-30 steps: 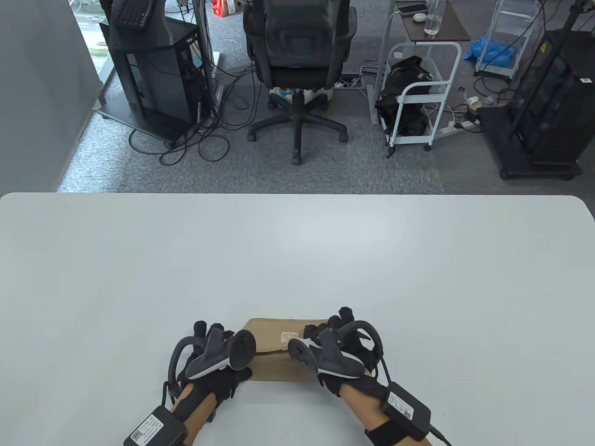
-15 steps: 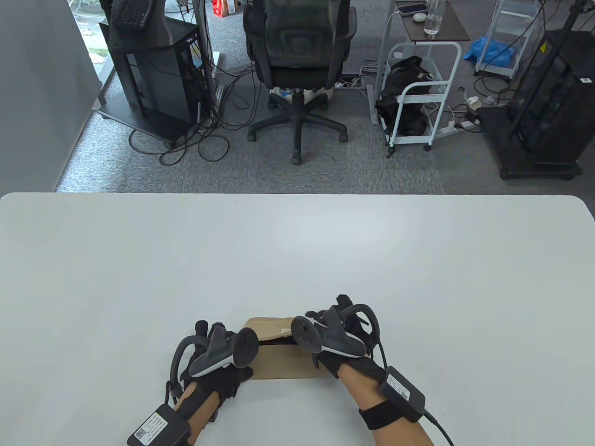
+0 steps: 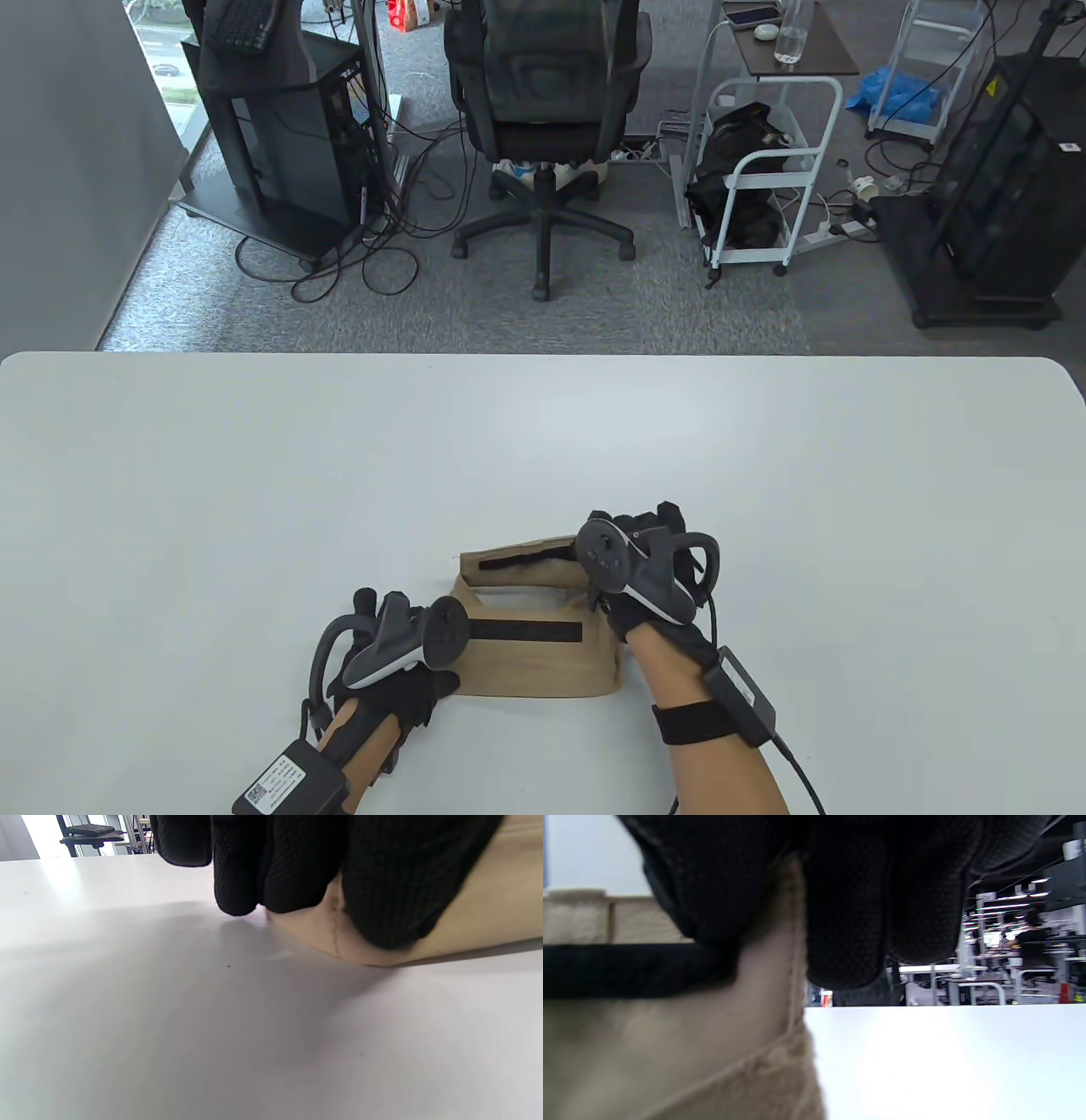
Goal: Twist to extend twist pen refills
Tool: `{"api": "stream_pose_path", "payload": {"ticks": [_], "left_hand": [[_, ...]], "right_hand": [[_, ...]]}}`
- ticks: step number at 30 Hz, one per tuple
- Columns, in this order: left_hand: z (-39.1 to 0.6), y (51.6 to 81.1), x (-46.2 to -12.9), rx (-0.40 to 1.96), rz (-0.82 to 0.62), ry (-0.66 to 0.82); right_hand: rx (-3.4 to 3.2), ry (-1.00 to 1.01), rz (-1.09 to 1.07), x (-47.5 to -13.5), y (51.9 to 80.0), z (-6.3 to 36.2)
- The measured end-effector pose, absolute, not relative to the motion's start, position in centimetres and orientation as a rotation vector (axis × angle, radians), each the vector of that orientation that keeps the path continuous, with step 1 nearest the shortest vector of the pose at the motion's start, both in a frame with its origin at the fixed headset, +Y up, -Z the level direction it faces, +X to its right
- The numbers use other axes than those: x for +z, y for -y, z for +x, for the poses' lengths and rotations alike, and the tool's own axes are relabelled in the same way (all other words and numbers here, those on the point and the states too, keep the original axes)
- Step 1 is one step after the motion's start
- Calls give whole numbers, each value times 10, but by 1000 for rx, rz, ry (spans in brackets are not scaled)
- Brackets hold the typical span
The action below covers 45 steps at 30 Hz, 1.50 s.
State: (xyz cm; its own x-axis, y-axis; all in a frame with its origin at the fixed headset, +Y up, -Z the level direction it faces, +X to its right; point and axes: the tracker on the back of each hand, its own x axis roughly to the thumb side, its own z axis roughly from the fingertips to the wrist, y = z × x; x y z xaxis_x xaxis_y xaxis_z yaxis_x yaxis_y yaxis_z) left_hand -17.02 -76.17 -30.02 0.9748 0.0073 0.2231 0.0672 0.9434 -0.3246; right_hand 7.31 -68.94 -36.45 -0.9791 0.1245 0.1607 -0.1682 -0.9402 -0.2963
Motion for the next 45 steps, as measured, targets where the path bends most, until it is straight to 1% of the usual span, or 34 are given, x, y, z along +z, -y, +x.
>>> {"api": "stream_pose_path", "payload": {"ticks": [1,6,11,13,15,17,19,22,23,24,26,28,32,37,41,45], "left_hand": [[-170,762,-300,-30,-336,225],[-171,762,-299,-28,-322,235],[-171,763,-292,-61,-281,281],[-174,760,-292,-75,-297,295],[-179,752,-292,-57,-296,277],[-187,737,-292,-18,-252,254],[-194,715,-290,62,-129,240],[-194,689,-288,138,-1,268],[-190,678,-287,180,65,294],[-187,672,-287,202,101,310],[-173,659,-289,240,146,345],[-159,653,-294,257,174,369],[-128,657,-305,229,145,413],[-92,676,-318,30,136,471],[-87,689,-328,22,92,482],[-91,699,-335,59,-44,501]], "right_hand": [[2933,427,196,-366,690,76],[2887,364,190,-365,691,80],[2858,269,219,-362,688,83],[2848,262,220,-360,686,83],[2851,261,223,-359,684,83],[2844,265,229,-358,682,83],[2830,256,224,-357,679,83],[2818,260,218,-357,677,83],[2818,260,216,-357,677,83],[2819,259,216,-357,677,83],[2819,253,215,-357,676,83],[2822,242,211,-357,676,84],[2827,243,214,-356,676,83],[2835,236,220,-356,676,83],[2844,238,226,-356,676,82],[2846,238,227,-356,676,81]]}}
